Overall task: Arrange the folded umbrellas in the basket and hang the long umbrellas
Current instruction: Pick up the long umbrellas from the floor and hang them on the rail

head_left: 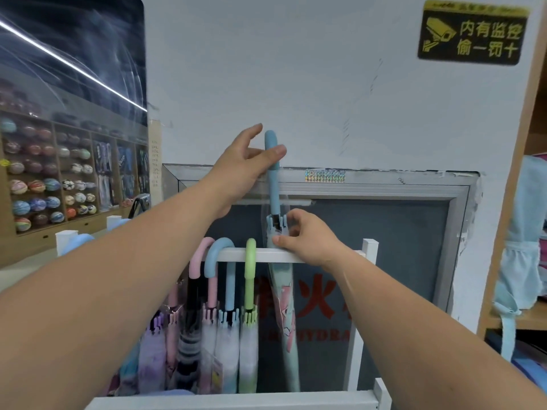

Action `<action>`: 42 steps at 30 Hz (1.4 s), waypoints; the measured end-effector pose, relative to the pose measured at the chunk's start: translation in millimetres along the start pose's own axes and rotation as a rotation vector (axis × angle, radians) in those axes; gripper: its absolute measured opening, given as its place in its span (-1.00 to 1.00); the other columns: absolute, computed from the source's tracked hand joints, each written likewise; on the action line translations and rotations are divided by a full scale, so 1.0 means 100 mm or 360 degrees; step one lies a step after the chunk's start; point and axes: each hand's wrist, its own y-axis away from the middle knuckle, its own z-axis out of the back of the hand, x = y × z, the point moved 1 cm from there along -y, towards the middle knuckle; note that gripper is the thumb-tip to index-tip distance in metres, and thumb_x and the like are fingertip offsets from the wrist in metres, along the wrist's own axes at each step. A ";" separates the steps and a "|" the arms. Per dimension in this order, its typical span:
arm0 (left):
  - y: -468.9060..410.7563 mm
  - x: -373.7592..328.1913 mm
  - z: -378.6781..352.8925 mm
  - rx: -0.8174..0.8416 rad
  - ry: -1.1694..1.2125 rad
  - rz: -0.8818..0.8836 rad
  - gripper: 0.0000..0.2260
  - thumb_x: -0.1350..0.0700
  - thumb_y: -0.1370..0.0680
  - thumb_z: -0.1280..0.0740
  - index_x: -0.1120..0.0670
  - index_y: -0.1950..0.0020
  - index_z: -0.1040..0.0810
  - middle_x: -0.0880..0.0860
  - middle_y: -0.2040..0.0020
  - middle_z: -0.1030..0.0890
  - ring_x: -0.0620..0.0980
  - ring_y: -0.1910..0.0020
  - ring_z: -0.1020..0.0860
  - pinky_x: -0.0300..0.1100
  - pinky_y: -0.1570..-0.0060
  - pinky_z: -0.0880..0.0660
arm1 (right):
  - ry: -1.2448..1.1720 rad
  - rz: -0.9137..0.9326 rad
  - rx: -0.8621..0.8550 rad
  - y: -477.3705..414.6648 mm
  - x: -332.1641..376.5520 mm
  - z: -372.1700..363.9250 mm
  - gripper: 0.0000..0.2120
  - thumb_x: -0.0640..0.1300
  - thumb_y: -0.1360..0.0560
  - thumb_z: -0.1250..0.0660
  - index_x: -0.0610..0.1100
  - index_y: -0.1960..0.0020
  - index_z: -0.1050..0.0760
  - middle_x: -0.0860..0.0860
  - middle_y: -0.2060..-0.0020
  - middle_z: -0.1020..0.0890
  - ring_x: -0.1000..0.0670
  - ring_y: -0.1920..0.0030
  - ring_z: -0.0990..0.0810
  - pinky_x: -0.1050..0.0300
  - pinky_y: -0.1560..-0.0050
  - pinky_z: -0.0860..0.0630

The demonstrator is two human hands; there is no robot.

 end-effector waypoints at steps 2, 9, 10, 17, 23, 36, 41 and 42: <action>-0.03 -0.02 0.00 0.0055 0.0045 0.0015 -0.44 -0.08 -0.55 -0.42 -0.15 -0.51 -0.32 -0.07 -0.11 -0.63 -0.04 -0.15 -0.61 0.00 -0.26 -0.52 | 0.0073 0.0020 0.0016 0.02 0.01 0.01 -0.59 0.12 -0.42 -0.48 0.02 -0.18 -0.46 0.08 0.12 -0.62 0.03 0.11 -0.60 0.06 0.03 -0.55; -0.06 0.02 -0.02 0.0121 0.0030 0.0031 -0.43 -0.10 -0.33 -0.59 -0.03 -0.29 -0.56 0.00 0.01 -0.70 -0.08 0.03 -0.65 0.01 -0.12 -0.55 | 0.0283 0.0036 0.0115 0.08 0.07 0.05 -0.60 0.15 -0.46 -0.44 -0.01 -0.19 -0.47 0.05 0.01 -0.61 -0.03 0.01 -0.60 -0.05 -0.08 -0.57; -0.05 0.03 -0.02 0.0129 0.0021 0.0035 -0.37 -0.14 -0.26 -0.60 -0.03 -0.28 -0.56 0.04 -0.05 -0.70 -0.03 -0.02 -0.66 0.03 -0.14 -0.55 | 0.0307 0.0037 0.0130 0.08 0.08 0.05 -0.58 0.15 -0.47 -0.43 -0.03 -0.23 -0.47 0.03 -0.03 -0.60 -0.04 -0.02 -0.59 -0.04 -0.11 -0.56; 0.00 0.13 -0.08 0.0291 -0.0060 0.0107 -0.35 0.02 -0.18 -0.69 0.07 -0.21 -0.58 0.12 -0.14 -0.63 0.08 -0.16 -0.63 -0.01 -0.14 -0.62 | 0.0541 0.0034 0.0275 0.09 0.13 0.08 -0.83 0.08 -0.59 -0.29 -0.02 -0.04 -0.50 0.02 0.02 -0.58 -0.05 -0.01 -0.55 0.03 -0.05 -0.51; 0.04 0.26 -0.10 0.0174 0.0003 0.0106 -0.50 0.13 -0.22 -0.69 0.04 -0.09 -0.61 0.17 -0.14 -0.67 0.14 -0.17 -0.64 0.09 -0.12 -0.63 | 0.0451 0.0083 0.0256 0.11 0.11 0.18 -0.72 0.09 -0.52 -0.37 -0.01 -0.16 -0.61 0.04 -0.07 -0.65 0.01 -0.09 -0.59 0.07 -0.18 -0.50; 0.38 0.64 -0.14 0.0526 -0.0482 0.0217 -0.43 -0.10 -0.13 -0.67 -0.01 -0.08 -0.65 0.02 -0.02 -0.72 0.02 -0.07 -0.68 0.08 -0.27 -0.54 | -0.0354 0.0207 0.0218 0.33 0.14 0.25 -0.69 0.07 -0.57 -0.35 0.04 -0.29 -0.54 0.05 -0.05 -0.71 0.10 -0.13 -0.65 0.12 -0.25 -0.50; 0.43 0.67 -0.16 0.0692 -0.0815 0.0191 -0.37 -0.24 -0.11 -0.63 -0.02 -0.09 -0.64 0.02 -0.02 -0.71 0.02 -0.05 -0.66 0.14 -0.19 -0.56 | -0.0232 0.0216 0.0332 0.36 0.12 0.25 -0.69 -0.02 -0.54 -0.42 0.02 -0.28 -0.57 0.10 -0.06 -0.70 0.19 -0.11 -0.63 0.28 -0.19 -0.49; 0.45 0.67 -0.17 0.0733 -0.0903 0.0182 -0.35 -0.27 -0.10 -0.61 0.00 -0.10 -0.63 0.06 -0.04 -0.70 0.06 -0.06 -0.65 0.16 -0.17 -0.56 | -0.0178 0.0207 0.0365 0.35 0.10 0.24 -0.68 -0.03 -0.53 -0.43 0.01 -0.27 -0.57 0.10 -0.06 -0.70 0.19 -0.10 -0.64 0.26 -0.19 -0.50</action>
